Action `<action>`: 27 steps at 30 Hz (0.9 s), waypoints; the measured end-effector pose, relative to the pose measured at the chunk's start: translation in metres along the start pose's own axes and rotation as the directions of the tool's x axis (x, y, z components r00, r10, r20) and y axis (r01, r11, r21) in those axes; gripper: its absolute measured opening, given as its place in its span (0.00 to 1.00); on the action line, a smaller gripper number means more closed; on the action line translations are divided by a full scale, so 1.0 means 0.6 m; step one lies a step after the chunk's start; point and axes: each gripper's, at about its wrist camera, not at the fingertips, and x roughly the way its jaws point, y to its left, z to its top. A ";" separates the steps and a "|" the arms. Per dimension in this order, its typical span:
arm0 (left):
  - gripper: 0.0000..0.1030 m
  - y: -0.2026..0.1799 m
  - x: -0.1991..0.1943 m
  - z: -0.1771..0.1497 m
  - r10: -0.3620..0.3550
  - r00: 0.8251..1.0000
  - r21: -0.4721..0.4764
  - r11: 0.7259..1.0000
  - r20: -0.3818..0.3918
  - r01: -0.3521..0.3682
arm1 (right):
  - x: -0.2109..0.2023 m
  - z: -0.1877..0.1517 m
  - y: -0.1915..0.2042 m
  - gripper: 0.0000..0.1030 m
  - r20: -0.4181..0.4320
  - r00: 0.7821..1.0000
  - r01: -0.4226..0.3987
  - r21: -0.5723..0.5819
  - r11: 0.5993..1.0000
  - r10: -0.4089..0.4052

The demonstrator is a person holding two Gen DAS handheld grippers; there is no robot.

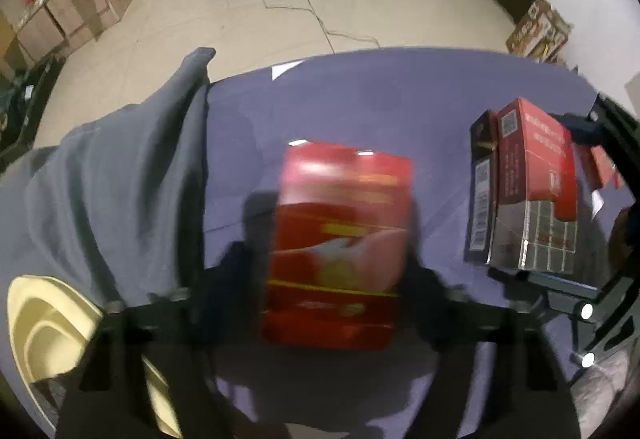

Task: Organize rigid objects
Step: 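Grasp a red box with the left gripper while the right gripper grasps the red-silver box, then place both red boxes into the yellow tray with both grippers, release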

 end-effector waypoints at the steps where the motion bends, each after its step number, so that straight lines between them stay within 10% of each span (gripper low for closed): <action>1: 0.57 0.000 -0.002 0.003 -0.007 1.000 -0.009 1.000 0.004 0.007 | -0.007 -0.002 -0.004 0.91 0.021 1.000 -0.001 0.011 1.000 0.001; 12: 0.56 0.040 -0.146 -0.055 -0.047 0.989 -0.131 0.989 0.142 0.066 | -0.102 0.005 -0.020 0.91 0.098 0.992 0.066 0.163 0.984 -0.083; 27: 0.56 0.305 -0.262 -0.225 0.182 0.982 -0.382 0.912 0.045 -0.152 | -0.006 0.157 0.446 0.90 -0.016 0.992 -0.123 -0.220 0.968 0.123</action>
